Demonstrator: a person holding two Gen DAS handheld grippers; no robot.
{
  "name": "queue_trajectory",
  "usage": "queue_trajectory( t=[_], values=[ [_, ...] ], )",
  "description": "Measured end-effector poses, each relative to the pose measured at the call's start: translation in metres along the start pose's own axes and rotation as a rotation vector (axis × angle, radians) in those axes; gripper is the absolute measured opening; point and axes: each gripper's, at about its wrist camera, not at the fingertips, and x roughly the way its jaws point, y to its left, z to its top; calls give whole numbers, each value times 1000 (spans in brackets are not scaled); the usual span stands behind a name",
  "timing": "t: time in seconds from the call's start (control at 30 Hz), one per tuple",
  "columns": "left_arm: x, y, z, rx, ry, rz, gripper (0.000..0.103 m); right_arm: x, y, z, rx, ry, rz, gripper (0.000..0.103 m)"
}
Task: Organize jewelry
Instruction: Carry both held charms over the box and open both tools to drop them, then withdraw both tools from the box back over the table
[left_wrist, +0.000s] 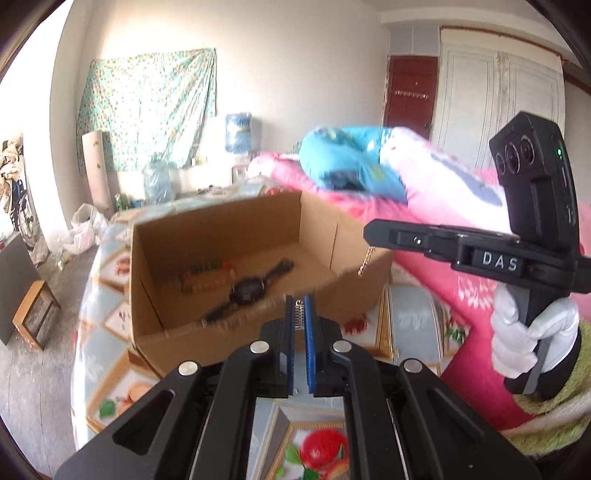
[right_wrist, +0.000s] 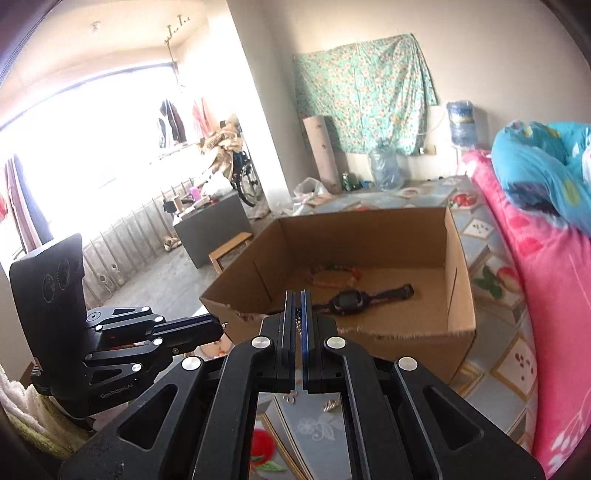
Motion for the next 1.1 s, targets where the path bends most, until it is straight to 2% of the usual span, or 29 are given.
queue_trajectory(
  t=[0.17, 0.3, 0.47, 0.67, 0.73, 0.77, 0.8, 1.1],
  values=[
    [17, 16, 30, -14, -7, -14, 4, 17, -6, 28, -14, -19, 19, 1],
    [52, 28, 41, -45, 61, -33, 4, 42, -19, 37, -6, 41, 17, 1],
    [99, 39, 38, -78, 165, -51, 4, 73, -38, 31, 2, 127, -28, 1],
    [129, 44, 32, -100, 228, -58, 5, 91, -50, 27, -6, 199, -75, 4],
    [135, 46, 32, -114, 245, -60, 13, 93, -54, 28, 0, 208, -93, 8],
    [135, 48, 31, -127, 243, -57, 22, 94, -56, 29, 2, 213, -95, 9],
    [134, 49, 32, -138, 231, -60, 25, 93, -57, 29, 5, 209, -99, 10],
    [103, 52, 43, -162, 117, -63, 29, 55, -55, 37, 19, 122, -95, 11]
  ],
)
